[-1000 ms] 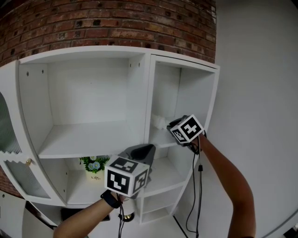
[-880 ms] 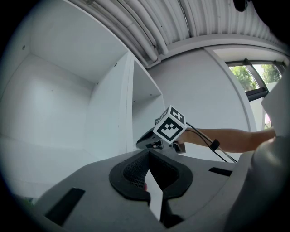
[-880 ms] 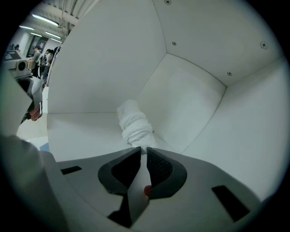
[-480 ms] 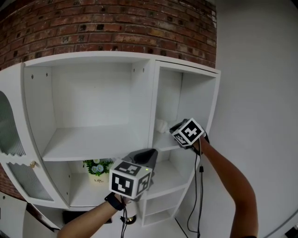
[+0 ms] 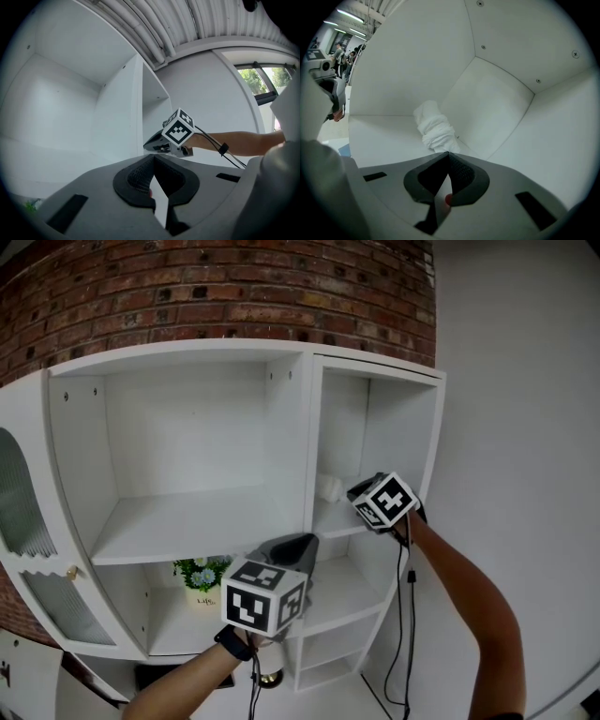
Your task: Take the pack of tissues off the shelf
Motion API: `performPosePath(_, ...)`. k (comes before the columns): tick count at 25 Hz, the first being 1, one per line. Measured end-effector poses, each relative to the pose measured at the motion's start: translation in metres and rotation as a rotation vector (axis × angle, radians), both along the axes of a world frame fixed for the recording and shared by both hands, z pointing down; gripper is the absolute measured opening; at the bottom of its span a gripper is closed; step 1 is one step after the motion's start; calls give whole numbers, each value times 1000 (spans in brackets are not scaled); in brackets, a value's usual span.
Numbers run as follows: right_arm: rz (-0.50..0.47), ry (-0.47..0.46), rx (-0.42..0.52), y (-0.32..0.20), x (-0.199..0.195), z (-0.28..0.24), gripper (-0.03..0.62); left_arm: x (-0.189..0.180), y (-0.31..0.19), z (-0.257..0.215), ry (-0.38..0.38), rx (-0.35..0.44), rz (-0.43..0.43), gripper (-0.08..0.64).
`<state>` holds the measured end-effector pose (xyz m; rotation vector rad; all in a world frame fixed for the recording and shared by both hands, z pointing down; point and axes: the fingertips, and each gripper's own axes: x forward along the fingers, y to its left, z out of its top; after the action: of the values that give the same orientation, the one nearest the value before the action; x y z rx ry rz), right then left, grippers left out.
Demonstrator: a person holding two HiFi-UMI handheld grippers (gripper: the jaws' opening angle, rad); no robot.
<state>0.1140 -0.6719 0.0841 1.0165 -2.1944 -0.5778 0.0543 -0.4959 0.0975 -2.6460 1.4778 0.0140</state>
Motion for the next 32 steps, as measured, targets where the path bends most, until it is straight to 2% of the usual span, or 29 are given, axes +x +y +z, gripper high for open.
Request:
performPosePath(9,-1,-49,29,18,0,-7,0,4,7,5,-5,-2,12,17)
performPosePath(22,39,-113,58,70,40,-22,0,15,27,11,-5,3,43,17)
performPosePath(32,9,-251,86,135,56,-22,0,7,41,31,19,5,39,17)
